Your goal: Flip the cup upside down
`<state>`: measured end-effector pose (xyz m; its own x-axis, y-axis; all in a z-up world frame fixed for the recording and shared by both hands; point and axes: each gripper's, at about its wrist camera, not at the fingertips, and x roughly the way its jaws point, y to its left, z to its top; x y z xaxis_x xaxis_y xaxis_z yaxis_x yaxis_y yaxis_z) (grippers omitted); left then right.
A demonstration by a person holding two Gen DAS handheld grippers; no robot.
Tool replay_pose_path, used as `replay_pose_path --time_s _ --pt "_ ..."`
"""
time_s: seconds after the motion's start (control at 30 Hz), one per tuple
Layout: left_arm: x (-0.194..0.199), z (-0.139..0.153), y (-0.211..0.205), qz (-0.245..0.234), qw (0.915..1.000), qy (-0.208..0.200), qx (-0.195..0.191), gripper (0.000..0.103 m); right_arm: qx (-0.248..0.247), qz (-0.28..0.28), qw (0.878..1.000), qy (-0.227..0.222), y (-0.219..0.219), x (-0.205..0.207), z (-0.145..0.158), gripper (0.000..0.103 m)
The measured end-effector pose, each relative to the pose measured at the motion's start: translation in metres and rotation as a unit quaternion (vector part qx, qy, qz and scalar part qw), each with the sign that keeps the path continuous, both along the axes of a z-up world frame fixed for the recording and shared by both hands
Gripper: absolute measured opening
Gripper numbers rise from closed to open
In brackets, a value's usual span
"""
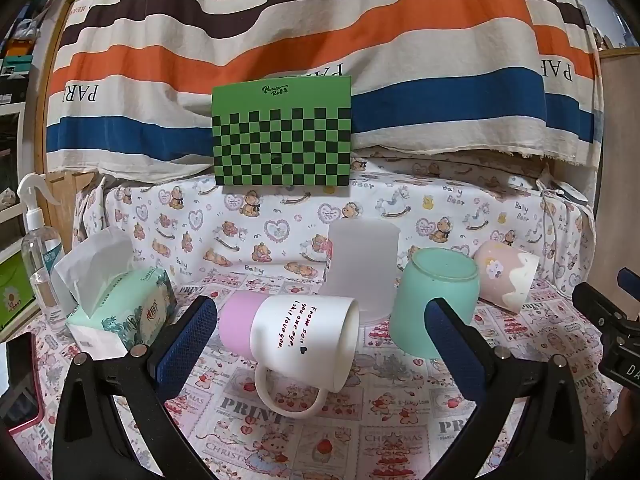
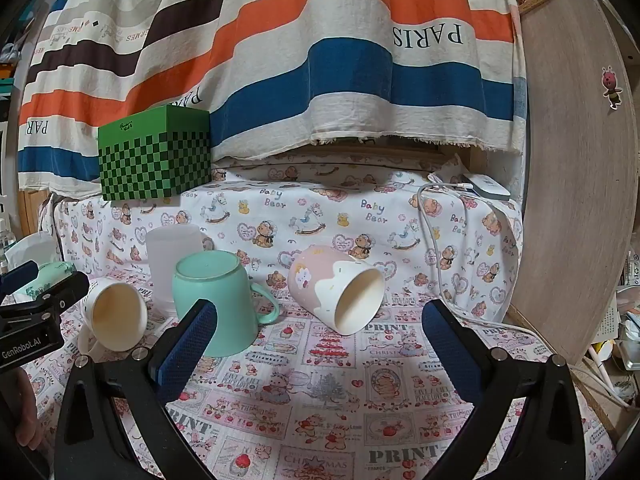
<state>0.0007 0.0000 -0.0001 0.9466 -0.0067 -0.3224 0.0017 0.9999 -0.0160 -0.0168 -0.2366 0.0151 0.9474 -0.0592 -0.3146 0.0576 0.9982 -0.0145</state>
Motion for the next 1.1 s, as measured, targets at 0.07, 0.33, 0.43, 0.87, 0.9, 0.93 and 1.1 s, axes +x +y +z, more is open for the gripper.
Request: replay_pose_path --time_s 0.07,0.33,0.43,0.87,0.9,0.93,1.1 --pt "0.0000 0.0000 -0.0001 -0.001 1.0000 0.000 0.000 0.103 0.000 0.000 1.000 0.000 -0.0002 -0.0002 0.0001 0.103" --pt "-0.0003 0.0000 0.0000 0.000 1.0000 -0.001 0.000 0.103 0.000 0.000 1.000 0.000 -0.0002 -0.0003 0.0002 0.103" --pt "0.0006 -0.0008 -0.0016 0.000 1.0000 -0.001 0.000 0.103 0.000 0.000 1.000 0.000 -0.0002 -0.0002 0.0002 0.103" --pt "0.0012 0.0002 -0.0032 0.002 1.0000 0.000 -0.001 0.103 0.000 0.000 1.000 0.000 0.0001 -0.0002 0.0005 0.103" --pt "0.0017 0.0002 -0.0033 0.003 1.0000 0.000 -0.001 0.103 0.000 0.000 1.000 0.000 0.0001 -0.0002 0.0004 0.103" --pt "0.0015 0.0002 -0.0032 0.004 1.0000 0.000 -0.001 0.103 0.000 0.000 1.000 0.000 0.0001 -0.0003 0.0004 0.103" --pt "0.0006 0.0020 -0.0033 0.006 1.0000 0.001 -0.003 0.103 0.000 0.000 1.000 0.000 0.0003 -0.0004 0.0003 0.103"
